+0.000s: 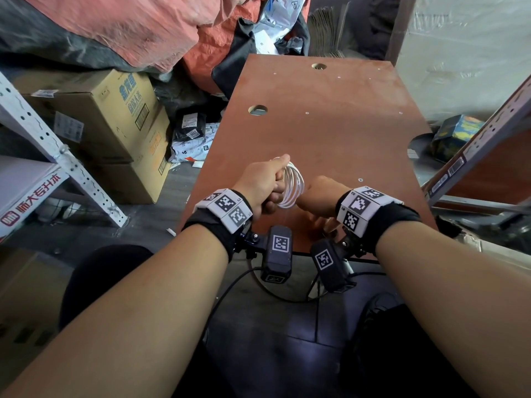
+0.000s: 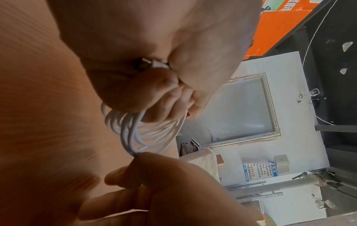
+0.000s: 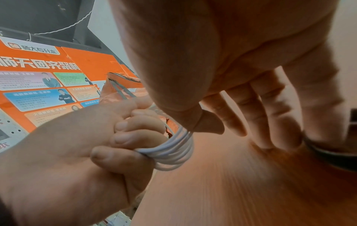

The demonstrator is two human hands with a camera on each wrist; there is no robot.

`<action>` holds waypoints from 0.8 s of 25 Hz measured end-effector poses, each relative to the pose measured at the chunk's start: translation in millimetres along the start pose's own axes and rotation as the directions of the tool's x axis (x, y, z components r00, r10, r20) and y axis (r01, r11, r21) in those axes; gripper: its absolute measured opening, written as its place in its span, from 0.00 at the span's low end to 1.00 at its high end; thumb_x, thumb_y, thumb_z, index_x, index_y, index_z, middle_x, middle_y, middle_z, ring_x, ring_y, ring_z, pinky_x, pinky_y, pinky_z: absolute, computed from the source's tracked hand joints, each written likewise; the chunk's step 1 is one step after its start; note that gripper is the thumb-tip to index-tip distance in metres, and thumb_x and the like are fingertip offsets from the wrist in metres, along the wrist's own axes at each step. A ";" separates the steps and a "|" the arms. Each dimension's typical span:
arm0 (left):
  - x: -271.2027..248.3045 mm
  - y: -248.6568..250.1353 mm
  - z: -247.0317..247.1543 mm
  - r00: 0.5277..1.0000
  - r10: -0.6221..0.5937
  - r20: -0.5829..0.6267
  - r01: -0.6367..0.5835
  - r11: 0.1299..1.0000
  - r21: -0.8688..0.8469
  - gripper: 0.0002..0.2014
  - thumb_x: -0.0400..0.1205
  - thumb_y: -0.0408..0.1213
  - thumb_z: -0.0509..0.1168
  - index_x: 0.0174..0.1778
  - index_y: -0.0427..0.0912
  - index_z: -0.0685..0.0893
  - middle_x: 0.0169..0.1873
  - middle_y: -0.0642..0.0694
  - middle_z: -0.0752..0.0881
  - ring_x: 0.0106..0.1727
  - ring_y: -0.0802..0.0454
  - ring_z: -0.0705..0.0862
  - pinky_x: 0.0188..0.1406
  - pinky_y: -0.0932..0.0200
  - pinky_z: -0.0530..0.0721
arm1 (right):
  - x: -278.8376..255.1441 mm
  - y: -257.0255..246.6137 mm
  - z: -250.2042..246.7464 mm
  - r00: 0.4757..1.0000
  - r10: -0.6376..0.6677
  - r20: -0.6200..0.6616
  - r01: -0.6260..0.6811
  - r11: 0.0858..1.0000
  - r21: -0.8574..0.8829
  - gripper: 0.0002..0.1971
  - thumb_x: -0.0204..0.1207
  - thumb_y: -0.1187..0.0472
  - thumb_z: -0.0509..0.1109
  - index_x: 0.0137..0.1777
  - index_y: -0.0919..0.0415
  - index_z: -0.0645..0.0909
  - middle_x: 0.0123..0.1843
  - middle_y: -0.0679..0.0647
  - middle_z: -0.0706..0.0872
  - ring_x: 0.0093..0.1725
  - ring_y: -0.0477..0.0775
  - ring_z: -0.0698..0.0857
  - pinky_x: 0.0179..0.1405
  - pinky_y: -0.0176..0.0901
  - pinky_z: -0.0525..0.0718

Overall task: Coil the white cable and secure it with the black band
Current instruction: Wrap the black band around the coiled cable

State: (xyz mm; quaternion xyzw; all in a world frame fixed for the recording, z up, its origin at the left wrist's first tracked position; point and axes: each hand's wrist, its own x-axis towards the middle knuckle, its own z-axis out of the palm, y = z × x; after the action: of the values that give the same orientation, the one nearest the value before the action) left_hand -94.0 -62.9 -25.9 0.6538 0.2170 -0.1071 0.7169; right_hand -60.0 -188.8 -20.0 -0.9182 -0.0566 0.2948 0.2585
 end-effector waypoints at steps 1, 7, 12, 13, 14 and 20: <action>-0.9 1.1 -0.7 1.000 0.001 -0.003 -0.001 1.000 -0.001 0.24 0.87 0.55 0.58 0.26 0.50 0.63 0.16 0.54 0.61 0.16 0.56 0.60 0.16 0.70 0.57 | 0.4 0.8 0.6 1.000 0.009 0.000 -0.009 1.000 0.011 0.15 0.75 0.58 0.62 0.46 0.72 0.83 0.43 0.69 0.91 0.39 0.67 0.92 0.44 0.60 0.92; -0.7 6.8 -9.3 1.000 0.018 -0.006 -0.018 0.999 -0.032 0.24 0.87 0.55 0.57 0.26 0.50 0.63 0.17 0.53 0.61 0.17 0.56 0.59 0.18 0.69 0.56 | 10.3 -2.8 -8.0 0.995 -0.038 -0.095 0.046 0.995 0.091 0.09 0.73 0.67 0.64 0.38 0.72 0.83 0.38 0.69 0.90 0.34 0.63 0.88 0.47 0.62 0.90; 7.7 10.1 -17.0 1.000 0.022 -0.021 -0.023 0.998 -0.062 0.24 0.87 0.55 0.57 0.27 0.50 0.64 0.18 0.53 0.61 0.18 0.57 0.60 0.15 0.68 0.56 | 24.5 -6.5 -24.8 0.981 -0.111 -0.156 0.137 0.977 0.166 0.07 0.68 0.74 0.77 0.44 0.76 0.87 0.39 0.70 0.90 0.38 0.64 0.90 0.46 0.61 0.92; 12.0 11.7 -18.5 0.999 0.026 -0.022 -0.028 0.997 -0.076 0.24 0.87 0.55 0.57 0.27 0.50 0.64 0.19 0.54 0.62 0.18 0.57 0.60 0.15 0.68 0.56 | 28.2 -7.7 -27.5 0.979 -0.129 -0.158 0.156 0.974 0.167 0.06 0.66 0.74 0.79 0.43 0.74 0.87 0.39 0.68 0.90 0.40 0.64 0.91 0.46 0.60 0.92; 16.1 13.4 -20.0 0.999 0.028 -0.024 -0.030 0.996 -0.088 0.24 0.87 0.55 0.58 0.27 0.50 0.64 0.19 0.54 0.62 0.19 0.57 0.59 0.15 0.68 0.56 | 31.9 -8.7 -29.6 0.977 -0.141 -0.159 0.169 0.970 0.176 0.07 0.65 0.74 0.80 0.42 0.71 0.87 0.40 0.67 0.90 0.41 0.64 0.92 0.47 0.60 0.92; 42.2 22.7 -23.0 0.997 0.054 -0.052 -0.057 0.996 -0.073 0.23 0.88 0.54 0.57 0.28 0.50 0.64 0.19 0.54 0.63 0.18 0.57 0.60 0.15 0.67 0.56 | 61.3 -12.4 -42.7 0.964 -0.159 -0.215 0.224 0.919 0.324 0.11 0.63 0.80 0.78 0.38 0.67 0.85 0.45 0.70 0.90 0.45 0.68 0.92 0.48 0.63 0.91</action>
State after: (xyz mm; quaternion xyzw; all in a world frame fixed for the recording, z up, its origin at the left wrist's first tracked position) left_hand -50.8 -32.0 -25.9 0.6349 0.2205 -0.0625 0.7378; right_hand 15.2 -181.2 -15.5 -0.8718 -0.0697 0.1869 0.4474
